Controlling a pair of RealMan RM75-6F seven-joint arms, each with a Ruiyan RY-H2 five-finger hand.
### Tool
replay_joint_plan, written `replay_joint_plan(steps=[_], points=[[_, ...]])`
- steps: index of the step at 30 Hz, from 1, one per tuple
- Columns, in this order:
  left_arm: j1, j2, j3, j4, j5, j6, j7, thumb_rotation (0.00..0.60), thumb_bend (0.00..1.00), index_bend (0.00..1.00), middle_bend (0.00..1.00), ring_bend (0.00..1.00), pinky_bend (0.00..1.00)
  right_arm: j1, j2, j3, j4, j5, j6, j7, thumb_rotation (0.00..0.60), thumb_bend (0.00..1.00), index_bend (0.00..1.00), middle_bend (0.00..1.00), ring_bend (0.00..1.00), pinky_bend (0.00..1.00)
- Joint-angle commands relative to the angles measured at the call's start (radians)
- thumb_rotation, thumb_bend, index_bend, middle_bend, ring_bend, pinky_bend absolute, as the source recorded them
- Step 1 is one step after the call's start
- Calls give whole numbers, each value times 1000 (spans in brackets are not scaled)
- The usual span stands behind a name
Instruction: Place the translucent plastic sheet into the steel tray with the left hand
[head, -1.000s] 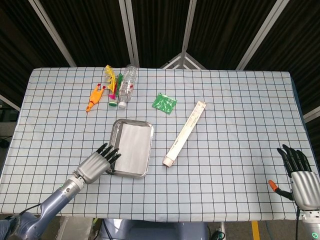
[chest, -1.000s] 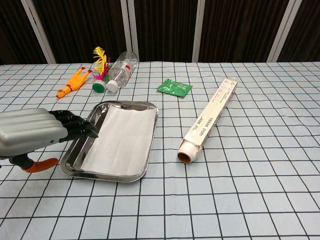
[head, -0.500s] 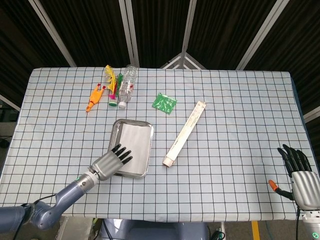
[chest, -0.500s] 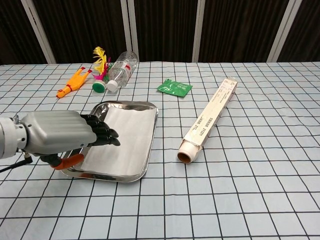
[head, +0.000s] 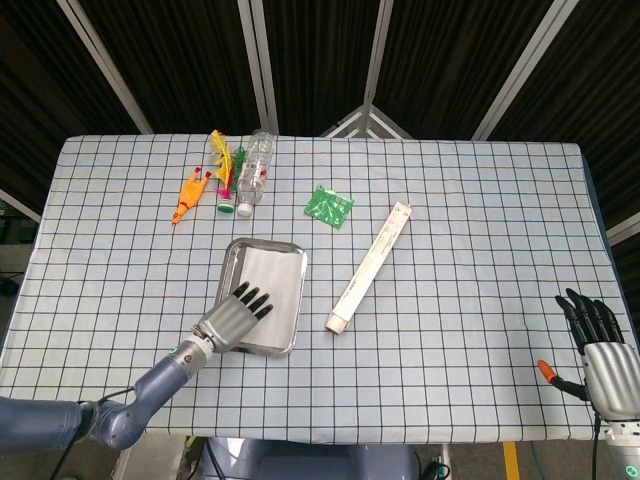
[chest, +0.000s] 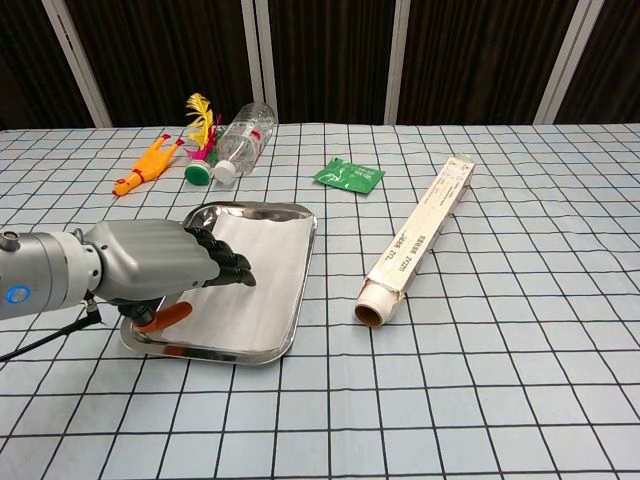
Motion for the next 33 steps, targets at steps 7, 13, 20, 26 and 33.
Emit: replay_joint_plan(steps=[7,13,20,26,33], points=[[-28,-11,44,-6,-53,45,13,600,677,0,0,0,0,-1,0,0,1,-4,4,3,600,289,0,0,0,24],[-32,-2,65,-5,-57,62,-5,600,677,0,0,0,0,0,-1,-1,0,-3,1,-3,600,290,0,0,0,24],[-27,-2,67,-3,-13,91,-57,600,661,0,0,0,0,0,-2,-1,-1,-2,-1,-9,600,289,0,0,0,24],[-7,-2,42,-17,78,123,-155,600,494,0,0,0,0,0,-1,0,1,-1,0,-6,600,289,0,0,0,24],[48,80,13,-112,182,227,-276,600,80,0,0,0,0,-2,1,0,6,-1,4,4,600,290,0,0,0,24]])
